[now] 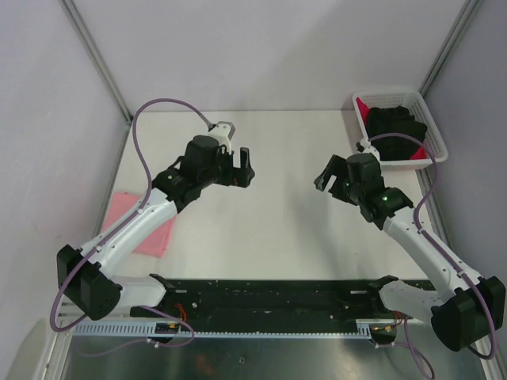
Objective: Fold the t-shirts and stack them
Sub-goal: Grab crumpled tshirt from bin with the right arm
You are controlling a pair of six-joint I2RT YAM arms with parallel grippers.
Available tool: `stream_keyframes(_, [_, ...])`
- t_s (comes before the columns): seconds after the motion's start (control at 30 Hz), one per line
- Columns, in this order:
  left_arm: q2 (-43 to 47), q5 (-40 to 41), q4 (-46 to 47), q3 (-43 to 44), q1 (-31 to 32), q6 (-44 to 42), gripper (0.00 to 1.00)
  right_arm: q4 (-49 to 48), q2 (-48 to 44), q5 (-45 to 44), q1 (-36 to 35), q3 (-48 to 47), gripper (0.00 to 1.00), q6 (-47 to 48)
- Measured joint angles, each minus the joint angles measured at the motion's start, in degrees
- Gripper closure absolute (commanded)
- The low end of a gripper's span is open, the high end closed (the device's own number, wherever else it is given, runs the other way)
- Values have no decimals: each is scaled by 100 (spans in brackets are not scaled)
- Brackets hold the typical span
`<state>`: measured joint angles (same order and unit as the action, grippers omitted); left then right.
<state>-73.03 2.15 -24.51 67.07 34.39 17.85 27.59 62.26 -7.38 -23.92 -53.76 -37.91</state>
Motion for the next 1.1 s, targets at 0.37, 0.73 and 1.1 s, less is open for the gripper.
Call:
stream_keyframes(0.37, [61,-46,4,-87,26,-42,1,-186,850,122,894,-553,14,33])
stream_keyframes(0.73, [85,-87,4,-107,28,-103,1,-787,3095,411,3119,-2424,14,-76])
stream_keyframes(1.1, [162,-83,4,-107,26,-142,1,-501,4986,-149,3783,-4503,14,-125])
